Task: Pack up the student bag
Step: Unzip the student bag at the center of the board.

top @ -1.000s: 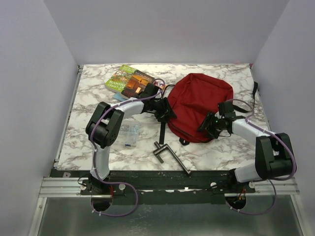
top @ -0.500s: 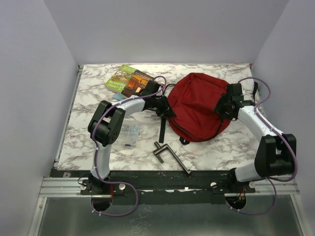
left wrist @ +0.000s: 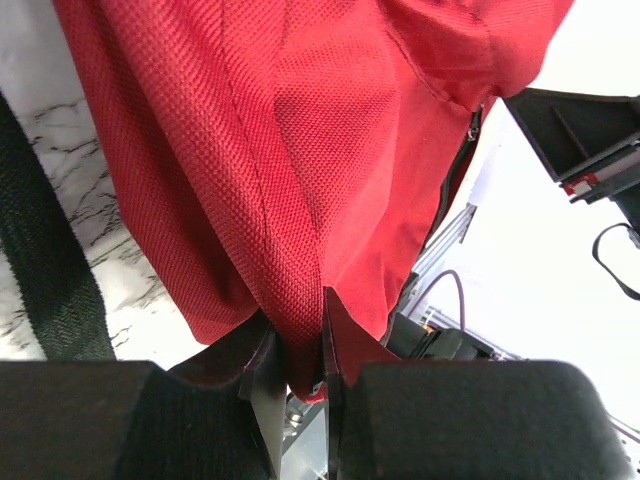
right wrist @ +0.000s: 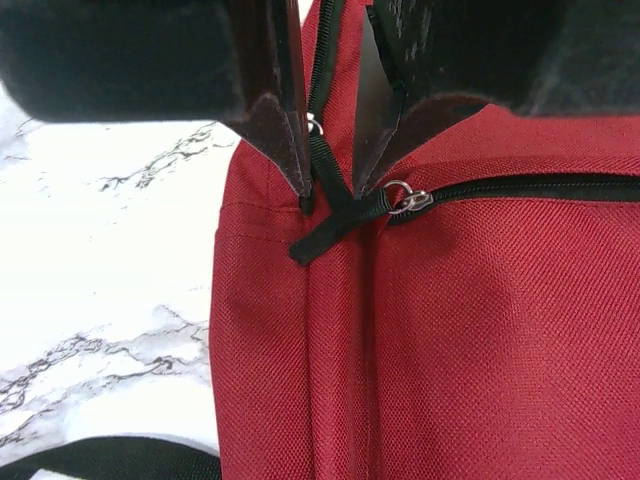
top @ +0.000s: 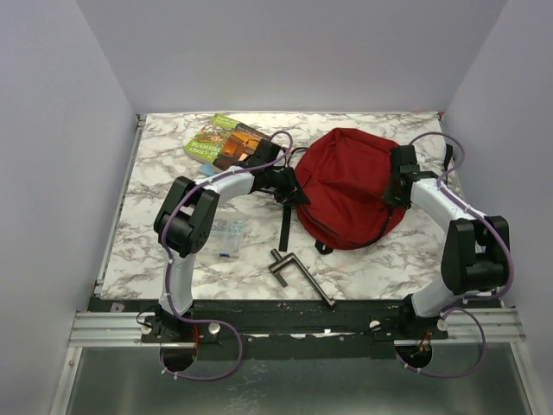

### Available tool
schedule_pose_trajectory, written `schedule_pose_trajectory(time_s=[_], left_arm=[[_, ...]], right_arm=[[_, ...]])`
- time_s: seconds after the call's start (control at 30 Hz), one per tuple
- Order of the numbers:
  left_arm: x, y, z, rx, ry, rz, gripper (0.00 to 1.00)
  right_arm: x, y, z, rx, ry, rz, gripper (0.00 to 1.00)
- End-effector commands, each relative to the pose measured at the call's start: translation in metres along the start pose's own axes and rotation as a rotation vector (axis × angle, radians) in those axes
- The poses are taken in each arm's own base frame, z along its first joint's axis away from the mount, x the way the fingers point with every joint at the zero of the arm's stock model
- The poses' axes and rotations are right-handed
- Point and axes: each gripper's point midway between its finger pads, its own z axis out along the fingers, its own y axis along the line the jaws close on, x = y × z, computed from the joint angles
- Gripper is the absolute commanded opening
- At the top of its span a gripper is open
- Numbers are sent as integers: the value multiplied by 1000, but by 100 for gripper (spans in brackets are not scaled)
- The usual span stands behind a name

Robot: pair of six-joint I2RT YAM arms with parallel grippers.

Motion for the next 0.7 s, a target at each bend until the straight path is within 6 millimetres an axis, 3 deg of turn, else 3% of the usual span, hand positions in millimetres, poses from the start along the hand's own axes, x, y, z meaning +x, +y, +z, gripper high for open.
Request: schedule_pose_trajectory(time_s=[0.0,0.27,0.67], left_arm=[[-5,-25,-9,71,13,49,18],[-3,-29,-10,76,16,50,18],[-3,-27,-9,72,15,51,19]], right_arm=[[15,-7,6,36,51,-40,25],[27,-5,13,15,83,-63,28],[24,0,26,27,100,-82,31]])
